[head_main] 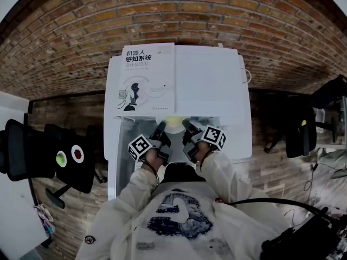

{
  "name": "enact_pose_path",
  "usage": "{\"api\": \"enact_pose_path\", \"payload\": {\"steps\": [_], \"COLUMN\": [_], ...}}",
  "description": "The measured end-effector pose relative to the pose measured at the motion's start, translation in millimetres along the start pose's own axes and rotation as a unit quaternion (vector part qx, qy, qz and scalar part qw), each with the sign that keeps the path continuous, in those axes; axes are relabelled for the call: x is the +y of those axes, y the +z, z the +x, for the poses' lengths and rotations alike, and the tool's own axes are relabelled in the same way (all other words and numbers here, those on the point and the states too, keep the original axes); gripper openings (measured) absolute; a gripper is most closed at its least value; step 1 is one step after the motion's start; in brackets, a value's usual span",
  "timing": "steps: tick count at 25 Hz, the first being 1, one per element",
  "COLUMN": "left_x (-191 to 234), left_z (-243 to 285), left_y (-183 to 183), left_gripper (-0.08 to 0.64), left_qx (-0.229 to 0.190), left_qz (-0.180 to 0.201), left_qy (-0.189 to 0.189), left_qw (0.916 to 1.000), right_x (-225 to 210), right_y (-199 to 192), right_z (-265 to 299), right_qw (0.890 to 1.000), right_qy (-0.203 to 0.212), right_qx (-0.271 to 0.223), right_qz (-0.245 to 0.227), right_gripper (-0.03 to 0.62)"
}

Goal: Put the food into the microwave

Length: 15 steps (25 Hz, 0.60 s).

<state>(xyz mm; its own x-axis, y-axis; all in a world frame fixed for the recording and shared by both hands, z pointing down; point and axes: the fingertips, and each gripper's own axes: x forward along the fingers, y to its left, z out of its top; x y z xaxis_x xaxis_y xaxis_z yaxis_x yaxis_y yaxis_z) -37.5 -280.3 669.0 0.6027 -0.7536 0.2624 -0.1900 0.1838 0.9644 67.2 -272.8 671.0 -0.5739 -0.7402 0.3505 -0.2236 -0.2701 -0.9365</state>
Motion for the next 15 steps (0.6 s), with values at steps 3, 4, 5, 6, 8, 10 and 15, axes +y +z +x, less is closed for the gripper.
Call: {"api": "enact_pose_path", "payload": {"steps": [3,4,5,6,8,10,15], "left_x": [1.1,1.5,1.9,2.2,3.5,5.3,7.0], "left_z": [0.2,0.5,0.9,1.4,2.0,2.8,4.7], "left_y": [0.6,0.9,1.2,1.5,2.0,2.4,3.1], "left_gripper": [0.035,0.035,0.035,0.035,0.035,0.035,0.035], "left_qx": [-0.001,-0.001,-0.001,-0.001,-0.002,-0.003,-0.005], "left_qz": [-0.002,-0.001,0.000,0.001,0.001,-0.001,-0.007], "left_qy": [0.005,0.006,0.007,0.008,0.009,0.011,0.010], "left_qw": [1.0000,1.0000,1.0000,1.0000,1.0000,0.9999,0.9999], "right_x": [-1.6,-2.6,-3.7,-4.5,-6.0,-7.3,-7.0], "right_y": [-0.6,-0.6,-0.4,-0.2,0.2,0.8,2.8], "right_z": [1.1,1.4,1.7,2.1,3.1,4.4,6.3], "right_qw": [1.000,1.000,1.000,1.000,1.000,1.000,1.000], "right_qy": [0.001,0.001,0.002,0.002,0.001,-0.002,-0.003], "right_qx": [-0.003,-0.005,-0.007,-0.009,-0.012,-0.014,-0.021], "right_qz": [0.007,0.010,0.014,0.016,0.017,0.017,0.018], "right_gripper": [0.021,0.021,0.021,0.021,0.021,0.021,0.021]}}
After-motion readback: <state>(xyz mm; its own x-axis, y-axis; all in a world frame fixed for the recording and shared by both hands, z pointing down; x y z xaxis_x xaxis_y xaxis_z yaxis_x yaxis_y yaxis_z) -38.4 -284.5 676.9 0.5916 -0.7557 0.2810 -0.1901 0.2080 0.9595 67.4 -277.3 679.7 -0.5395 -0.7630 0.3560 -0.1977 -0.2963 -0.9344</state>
